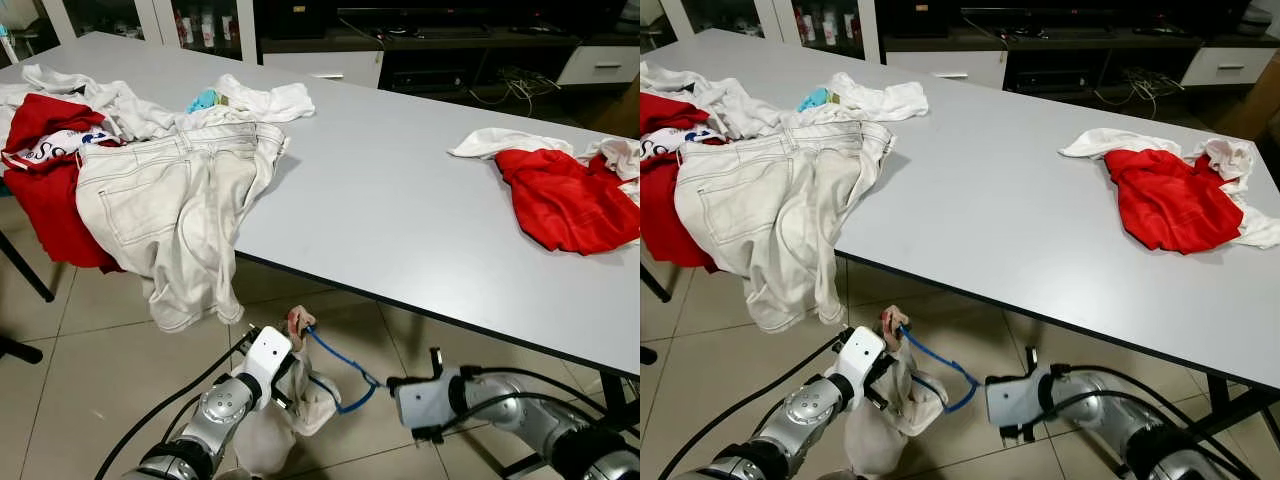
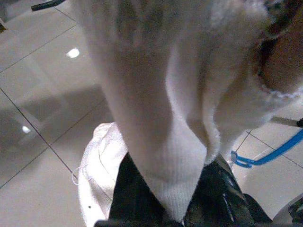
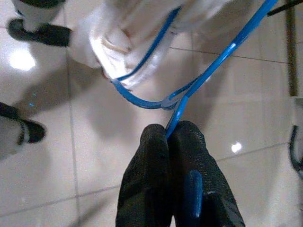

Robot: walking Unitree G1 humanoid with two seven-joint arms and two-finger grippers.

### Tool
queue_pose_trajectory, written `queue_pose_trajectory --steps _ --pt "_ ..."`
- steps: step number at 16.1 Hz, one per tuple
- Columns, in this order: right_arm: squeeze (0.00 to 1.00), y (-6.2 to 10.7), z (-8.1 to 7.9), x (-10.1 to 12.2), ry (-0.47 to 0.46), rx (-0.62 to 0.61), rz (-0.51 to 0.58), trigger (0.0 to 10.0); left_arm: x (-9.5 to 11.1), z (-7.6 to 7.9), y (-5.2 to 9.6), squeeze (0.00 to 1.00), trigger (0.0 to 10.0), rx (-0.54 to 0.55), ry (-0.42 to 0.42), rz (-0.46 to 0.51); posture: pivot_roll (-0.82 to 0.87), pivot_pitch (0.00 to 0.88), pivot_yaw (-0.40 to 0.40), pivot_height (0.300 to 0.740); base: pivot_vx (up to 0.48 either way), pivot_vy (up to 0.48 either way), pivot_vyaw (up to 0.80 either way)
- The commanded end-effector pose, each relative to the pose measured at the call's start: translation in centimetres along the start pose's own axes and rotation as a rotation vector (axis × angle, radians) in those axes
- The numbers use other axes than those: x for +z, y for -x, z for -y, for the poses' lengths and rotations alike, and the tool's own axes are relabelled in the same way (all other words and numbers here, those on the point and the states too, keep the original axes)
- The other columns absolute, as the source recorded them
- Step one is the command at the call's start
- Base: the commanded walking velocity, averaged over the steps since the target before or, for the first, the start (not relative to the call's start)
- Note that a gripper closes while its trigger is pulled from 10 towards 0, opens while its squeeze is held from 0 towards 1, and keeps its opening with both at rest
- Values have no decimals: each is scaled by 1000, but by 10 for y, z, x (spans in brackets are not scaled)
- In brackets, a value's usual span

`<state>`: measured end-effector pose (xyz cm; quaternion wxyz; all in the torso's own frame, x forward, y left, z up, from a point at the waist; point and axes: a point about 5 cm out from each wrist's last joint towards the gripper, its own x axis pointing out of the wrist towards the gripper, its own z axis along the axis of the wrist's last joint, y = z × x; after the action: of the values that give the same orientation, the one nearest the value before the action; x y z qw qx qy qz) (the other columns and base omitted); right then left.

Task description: Hang hanger

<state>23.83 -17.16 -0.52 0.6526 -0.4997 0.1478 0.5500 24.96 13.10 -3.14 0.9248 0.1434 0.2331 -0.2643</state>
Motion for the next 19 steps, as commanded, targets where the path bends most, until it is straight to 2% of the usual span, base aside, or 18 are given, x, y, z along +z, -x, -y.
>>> queue_pose_trajectory --steps 1,2,3,4,5,9,12,16,19 --pt "0 15 -11 -28 15 87 -163 10000 0 -25 7 0 10000 121 1 10 -43 0 -10 740 0 0 0" --pt "0 15 -11 -28 24 87 -167 10000 2 -24 6 0 10000 110 2 20 -43 0 -10 740 0 0 0" --pt "0 15 -8 -29 31 72 -182 10000 13 -17 3 0 10000 15 -45 89 -44 0 -9 740 0 0 0" --pt "0 16 -7 -30 29 66 -188 10000 18 -14 2 0 10000 -36 -61 128 -40 0 -10 740 0 0 0" --pt "0 16 -6 -31 21 57 -190 10000 21 -12 2 0 10000 -69 -43 152 -34 0 -12 740 0 0 0" --pt "0 13 -3 -30 -18 10 -189 10000 19 -14 3 0 10000 -52 -19 141 -30 0 -15 740 0 0 0" --pt "0 18 2 -36 -15 -14 -223 10000 13 -14 6 0 10000 -71 -23 122 -34 0 -13 740 0 0 0" --pt "0 26 0 -44 50 13 -257 10000 15 -19 8 0 10000 -98 -139 113 -30 0 -18 740 0 0 0" --pt "0 30 10 -45 58 -22 -255 10000 14 -28 9 0 10000 -63 -122 89 -32 0 -17 740 0 0 0"
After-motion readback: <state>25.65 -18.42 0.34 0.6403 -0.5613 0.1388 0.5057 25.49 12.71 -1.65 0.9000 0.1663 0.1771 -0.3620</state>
